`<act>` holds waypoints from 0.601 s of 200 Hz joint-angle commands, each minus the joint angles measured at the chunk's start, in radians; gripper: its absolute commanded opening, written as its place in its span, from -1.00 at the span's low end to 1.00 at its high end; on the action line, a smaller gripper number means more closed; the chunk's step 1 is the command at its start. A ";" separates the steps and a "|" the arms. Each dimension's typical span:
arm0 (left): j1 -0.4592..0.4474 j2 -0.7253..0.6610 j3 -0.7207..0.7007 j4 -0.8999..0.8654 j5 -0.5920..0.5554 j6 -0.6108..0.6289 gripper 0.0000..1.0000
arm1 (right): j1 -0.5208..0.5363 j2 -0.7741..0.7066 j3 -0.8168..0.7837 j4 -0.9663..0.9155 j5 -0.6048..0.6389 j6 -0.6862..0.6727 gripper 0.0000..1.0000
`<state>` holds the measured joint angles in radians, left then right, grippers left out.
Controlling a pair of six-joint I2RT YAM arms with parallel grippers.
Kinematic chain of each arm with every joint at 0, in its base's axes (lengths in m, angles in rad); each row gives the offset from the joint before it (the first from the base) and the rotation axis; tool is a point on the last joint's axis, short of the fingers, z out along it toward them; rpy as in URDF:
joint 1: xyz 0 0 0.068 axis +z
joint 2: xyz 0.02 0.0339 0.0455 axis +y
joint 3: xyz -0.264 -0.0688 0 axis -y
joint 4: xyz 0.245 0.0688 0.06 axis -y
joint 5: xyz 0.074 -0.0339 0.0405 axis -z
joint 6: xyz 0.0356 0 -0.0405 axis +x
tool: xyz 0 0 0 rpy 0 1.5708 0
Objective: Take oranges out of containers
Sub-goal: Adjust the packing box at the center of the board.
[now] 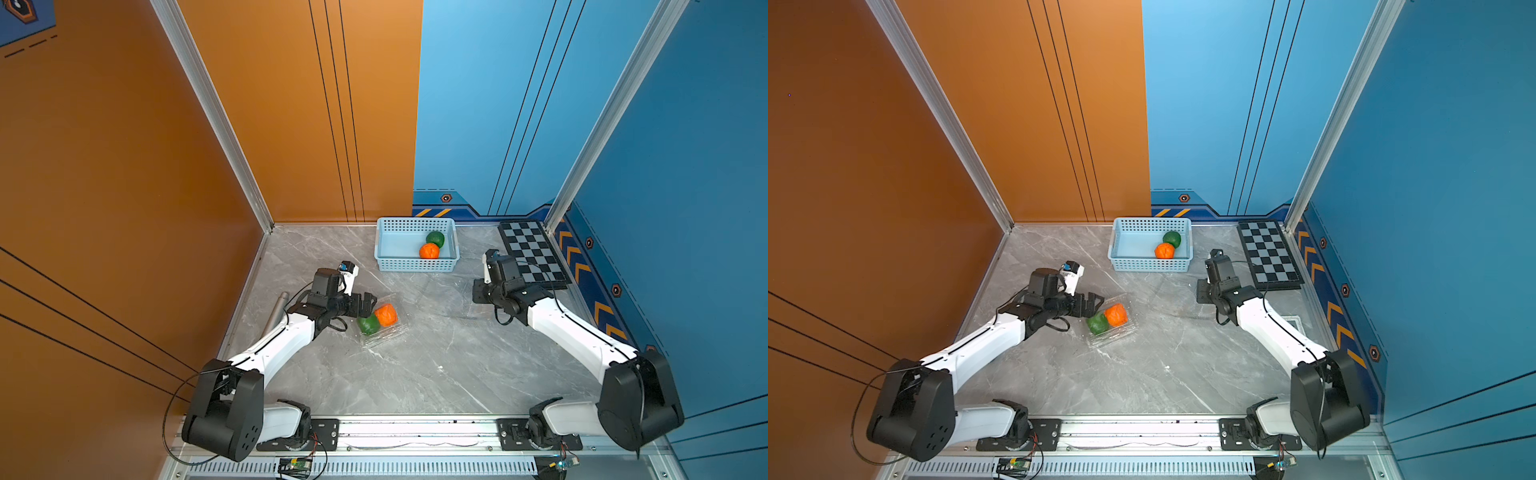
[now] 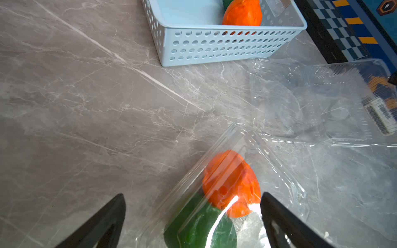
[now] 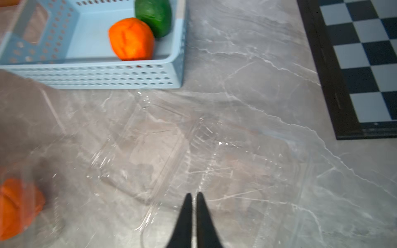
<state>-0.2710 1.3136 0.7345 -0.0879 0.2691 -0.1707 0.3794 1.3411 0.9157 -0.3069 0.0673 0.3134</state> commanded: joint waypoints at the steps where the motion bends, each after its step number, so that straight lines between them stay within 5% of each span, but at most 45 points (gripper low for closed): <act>1: 0.004 0.037 0.036 -0.046 0.004 0.032 0.97 | 0.059 -0.038 -0.021 -0.039 -0.038 -0.012 -1.00; 75: 0.018 0.135 0.077 -0.011 0.007 0.055 0.97 | 0.346 0.070 -0.066 0.136 -0.181 0.054 -1.00; 120: 0.024 0.198 0.115 -0.004 0.033 0.063 0.97 | 0.402 0.193 -0.040 0.252 -0.281 0.100 -1.00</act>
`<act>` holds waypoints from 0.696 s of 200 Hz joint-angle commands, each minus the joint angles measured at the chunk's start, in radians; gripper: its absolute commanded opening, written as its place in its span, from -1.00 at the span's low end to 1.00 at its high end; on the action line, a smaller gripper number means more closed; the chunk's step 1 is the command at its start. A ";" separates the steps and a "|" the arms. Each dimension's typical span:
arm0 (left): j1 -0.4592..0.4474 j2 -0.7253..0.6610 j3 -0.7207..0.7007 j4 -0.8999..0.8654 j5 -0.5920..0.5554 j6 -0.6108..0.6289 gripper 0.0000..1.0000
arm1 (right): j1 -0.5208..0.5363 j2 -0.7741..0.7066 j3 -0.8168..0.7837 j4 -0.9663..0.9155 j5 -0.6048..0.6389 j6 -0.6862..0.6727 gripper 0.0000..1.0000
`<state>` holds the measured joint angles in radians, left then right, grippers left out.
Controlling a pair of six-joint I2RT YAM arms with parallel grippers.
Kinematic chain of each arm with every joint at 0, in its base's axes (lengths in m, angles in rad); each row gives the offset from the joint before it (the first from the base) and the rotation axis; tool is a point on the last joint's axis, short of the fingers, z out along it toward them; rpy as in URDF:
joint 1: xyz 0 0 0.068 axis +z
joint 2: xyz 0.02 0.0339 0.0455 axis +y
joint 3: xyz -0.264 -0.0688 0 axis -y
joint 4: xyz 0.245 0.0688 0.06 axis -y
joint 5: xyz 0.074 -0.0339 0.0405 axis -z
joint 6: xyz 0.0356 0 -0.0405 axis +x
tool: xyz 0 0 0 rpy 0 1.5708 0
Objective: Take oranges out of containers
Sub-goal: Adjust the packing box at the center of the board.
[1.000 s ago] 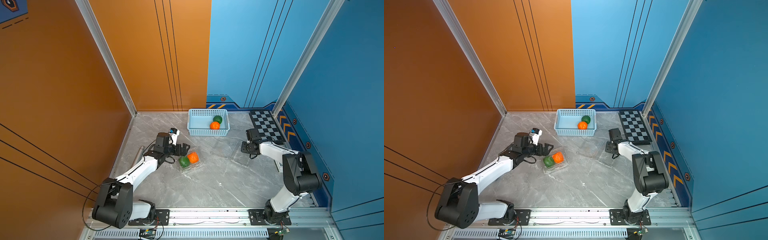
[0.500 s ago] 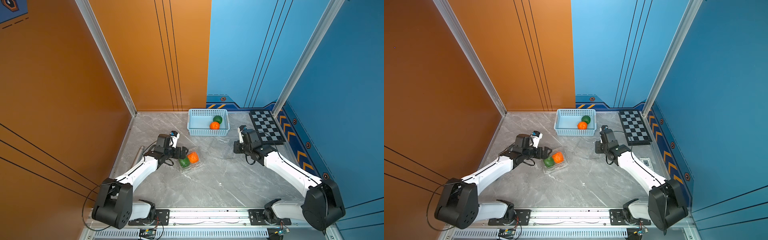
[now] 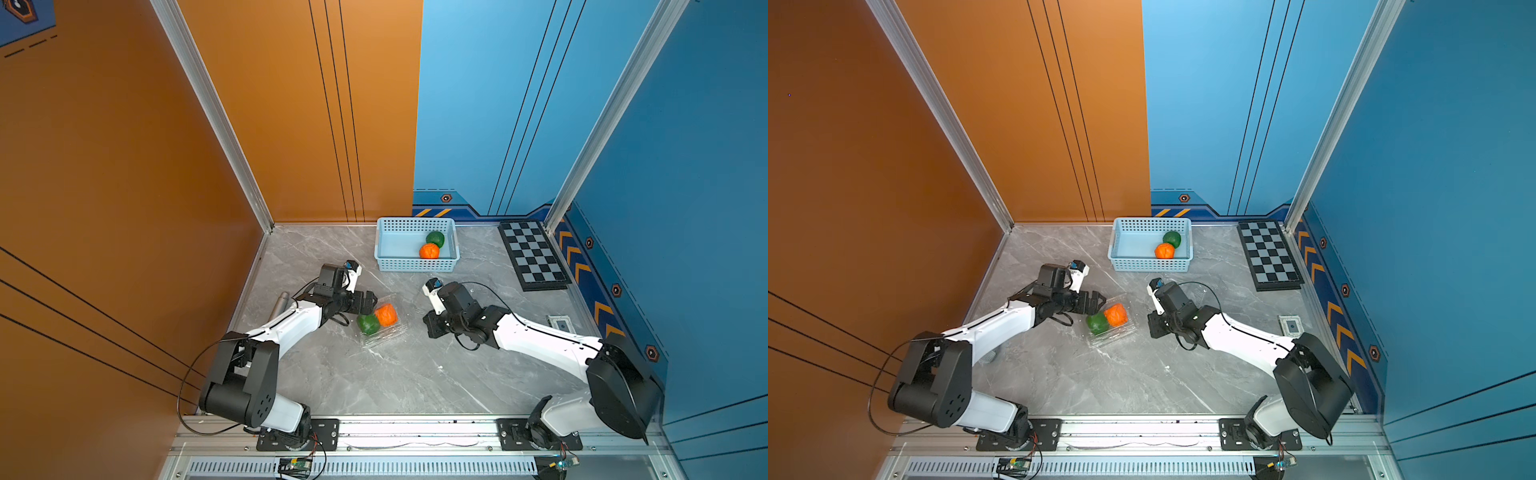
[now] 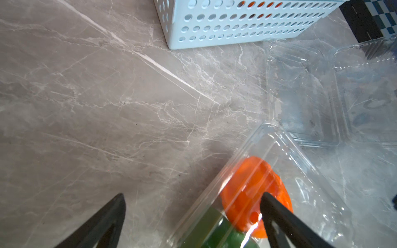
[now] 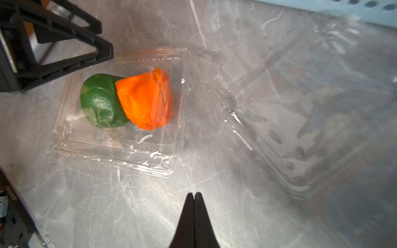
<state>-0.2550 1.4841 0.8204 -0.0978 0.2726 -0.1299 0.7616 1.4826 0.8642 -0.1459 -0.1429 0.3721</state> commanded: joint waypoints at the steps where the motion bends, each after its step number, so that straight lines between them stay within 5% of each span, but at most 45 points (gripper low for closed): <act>1: 0.008 0.029 0.029 0.006 0.030 0.023 0.97 | 0.021 0.055 0.013 0.092 -0.072 0.042 -1.00; 139: -0.132 -0.023 -0.048 -0.020 0.018 -0.075 0.97 | -0.105 0.341 0.168 0.324 -0.233 0.127 -1.00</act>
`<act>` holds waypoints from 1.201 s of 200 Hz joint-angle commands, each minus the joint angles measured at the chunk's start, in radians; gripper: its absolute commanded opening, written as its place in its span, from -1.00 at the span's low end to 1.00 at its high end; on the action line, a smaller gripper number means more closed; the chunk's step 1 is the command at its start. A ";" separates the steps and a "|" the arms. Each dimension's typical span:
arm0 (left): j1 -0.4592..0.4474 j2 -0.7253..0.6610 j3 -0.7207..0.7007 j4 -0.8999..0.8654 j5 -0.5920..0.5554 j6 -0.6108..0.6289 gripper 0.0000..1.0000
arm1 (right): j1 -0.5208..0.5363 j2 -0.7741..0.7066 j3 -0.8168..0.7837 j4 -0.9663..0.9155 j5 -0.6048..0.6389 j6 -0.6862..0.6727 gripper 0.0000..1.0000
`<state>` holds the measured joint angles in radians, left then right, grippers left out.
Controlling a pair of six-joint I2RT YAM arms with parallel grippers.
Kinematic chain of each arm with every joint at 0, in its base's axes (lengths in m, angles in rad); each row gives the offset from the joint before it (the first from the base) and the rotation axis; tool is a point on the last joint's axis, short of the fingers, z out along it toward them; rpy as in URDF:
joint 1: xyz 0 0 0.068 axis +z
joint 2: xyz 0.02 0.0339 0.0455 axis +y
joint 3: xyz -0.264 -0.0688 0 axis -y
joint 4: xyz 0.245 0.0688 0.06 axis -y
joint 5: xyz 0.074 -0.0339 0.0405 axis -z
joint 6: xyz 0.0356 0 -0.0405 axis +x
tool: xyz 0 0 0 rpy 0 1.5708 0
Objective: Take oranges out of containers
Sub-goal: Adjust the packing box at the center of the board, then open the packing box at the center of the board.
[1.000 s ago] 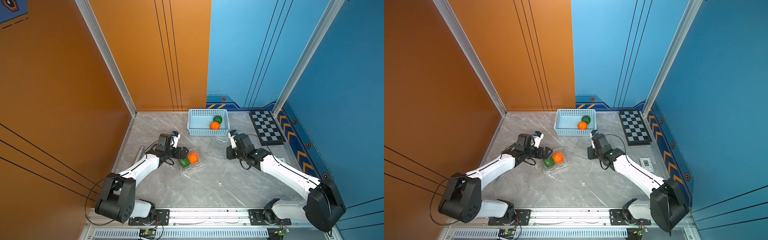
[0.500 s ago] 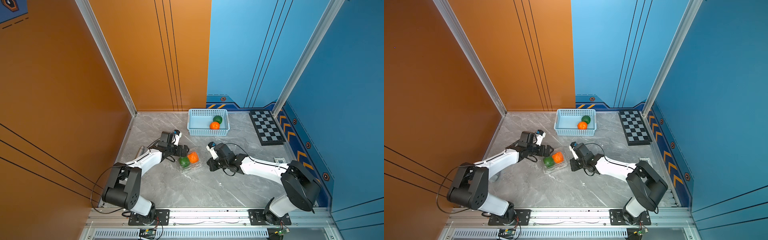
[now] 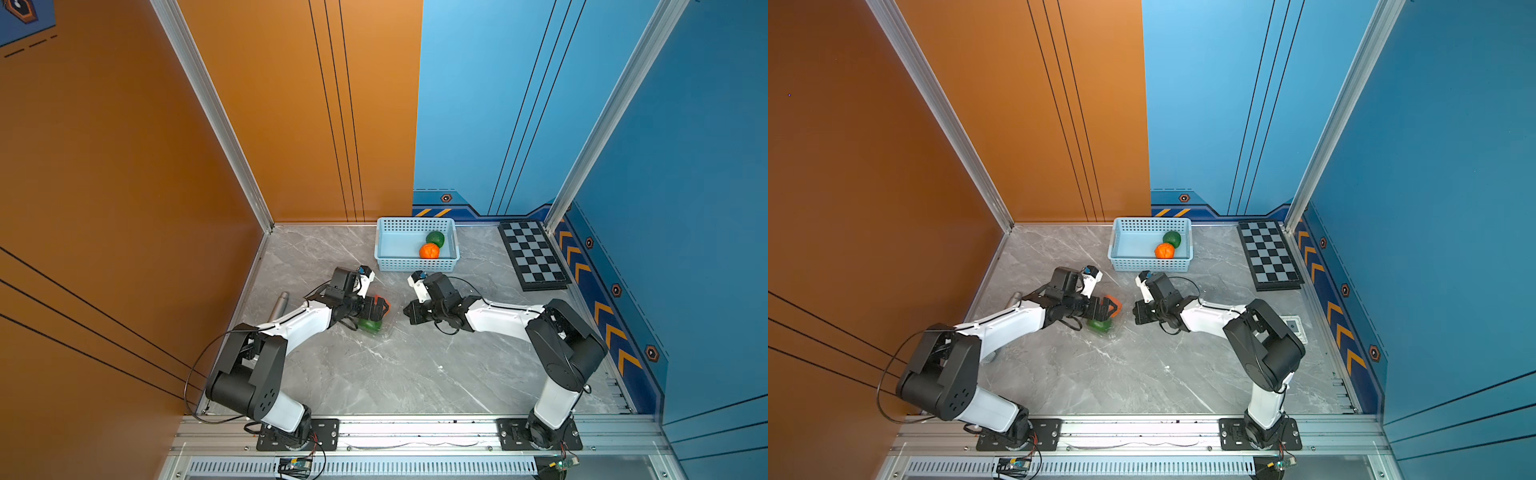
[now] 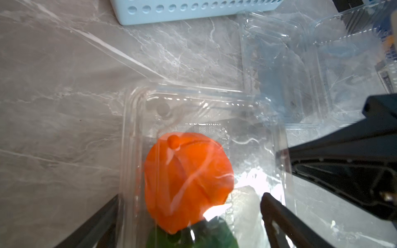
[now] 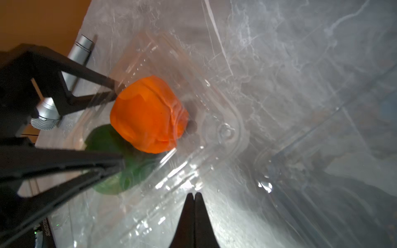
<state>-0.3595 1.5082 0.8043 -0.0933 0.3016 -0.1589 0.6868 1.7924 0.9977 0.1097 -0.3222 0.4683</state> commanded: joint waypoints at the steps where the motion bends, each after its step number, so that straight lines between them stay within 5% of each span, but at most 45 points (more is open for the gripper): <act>1: -0.029 -0.049 -0.033 -0.025 -0.011 -0.049 0.97 | -0.033 0.033 0.035 0.070 -0.055 0.031 -1.00; 72: -0.034 -0.105 -0.017 -0.138 -0.091 -0.064 0.97 | -0.112 0.013 -0.023 0.117 -0.106 0.070 -1.00; 240: -0.004 -0.013 0.014 -0.038 -0.004 -0.082 0.97 | -0.090 0.019 -0.045 0.157 -0.110 0.088 -1.00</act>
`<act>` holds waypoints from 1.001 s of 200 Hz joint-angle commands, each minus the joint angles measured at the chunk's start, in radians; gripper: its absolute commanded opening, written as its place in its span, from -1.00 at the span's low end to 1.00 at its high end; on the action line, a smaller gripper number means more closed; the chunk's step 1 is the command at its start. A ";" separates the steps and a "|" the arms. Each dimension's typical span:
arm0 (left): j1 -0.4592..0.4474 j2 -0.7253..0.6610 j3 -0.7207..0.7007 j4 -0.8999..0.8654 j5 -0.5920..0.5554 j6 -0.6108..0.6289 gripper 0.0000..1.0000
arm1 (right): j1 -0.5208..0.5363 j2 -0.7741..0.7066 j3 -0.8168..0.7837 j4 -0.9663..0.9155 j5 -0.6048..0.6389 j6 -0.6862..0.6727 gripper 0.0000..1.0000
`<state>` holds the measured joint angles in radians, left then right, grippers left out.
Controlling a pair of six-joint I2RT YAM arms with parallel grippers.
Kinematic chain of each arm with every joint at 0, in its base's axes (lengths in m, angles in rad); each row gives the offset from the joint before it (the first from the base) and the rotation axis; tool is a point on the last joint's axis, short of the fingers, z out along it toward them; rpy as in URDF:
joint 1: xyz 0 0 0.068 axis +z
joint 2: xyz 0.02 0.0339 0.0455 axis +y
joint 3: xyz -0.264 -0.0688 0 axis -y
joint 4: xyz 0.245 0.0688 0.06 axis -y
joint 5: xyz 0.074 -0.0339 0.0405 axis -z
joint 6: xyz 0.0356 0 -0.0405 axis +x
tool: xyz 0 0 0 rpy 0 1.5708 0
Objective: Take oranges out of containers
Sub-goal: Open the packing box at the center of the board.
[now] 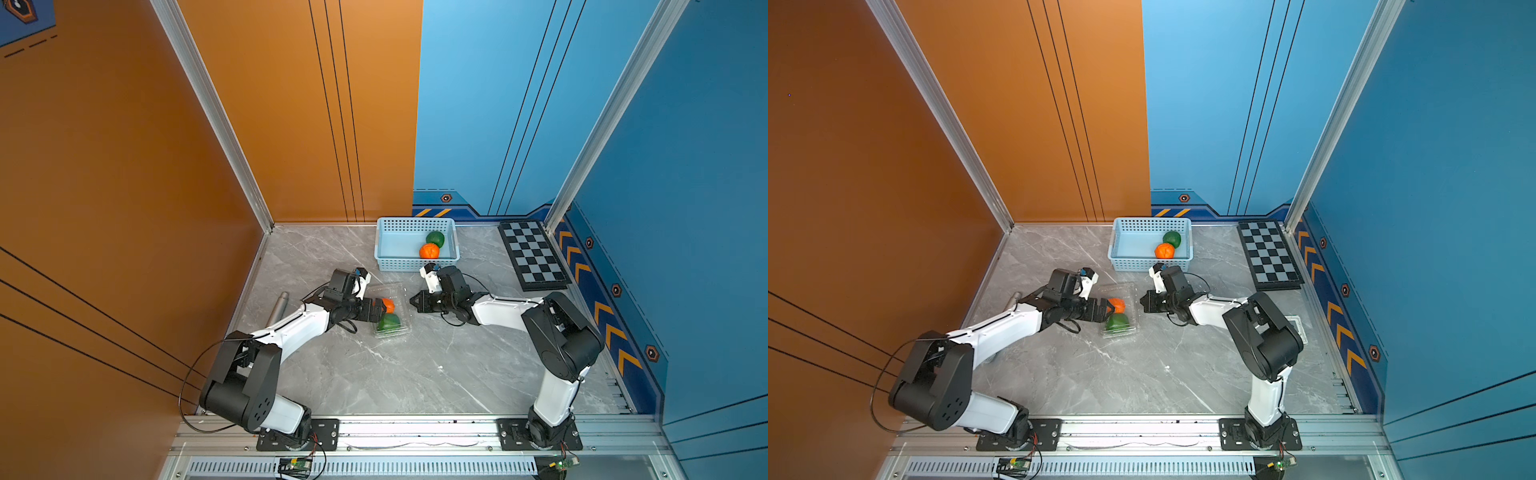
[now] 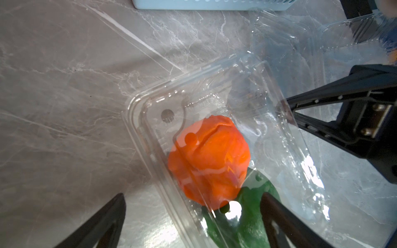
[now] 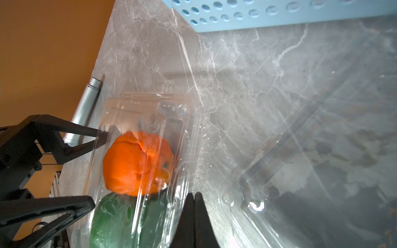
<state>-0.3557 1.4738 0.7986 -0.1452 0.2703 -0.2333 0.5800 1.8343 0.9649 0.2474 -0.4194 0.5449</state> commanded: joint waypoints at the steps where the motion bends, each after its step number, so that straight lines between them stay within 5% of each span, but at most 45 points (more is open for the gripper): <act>1: -0.008 0.022 0.019 0.014 0.028 -0.007 0.97 | 0.017 -0.023 -0.012 0.019 -0.013 0.011 -1.00; 200: -0.040 0.106 0.045 0.075 0.059 -0.001 0.97 | 0.104 -0.055 -0.038 0.099 -0.043 0.053 -1.00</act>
<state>-0.3683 1.5581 0.8242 -0.0673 0.2924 -0.2363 0.6609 1.8194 0.9356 0.2810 -0.4191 0.5846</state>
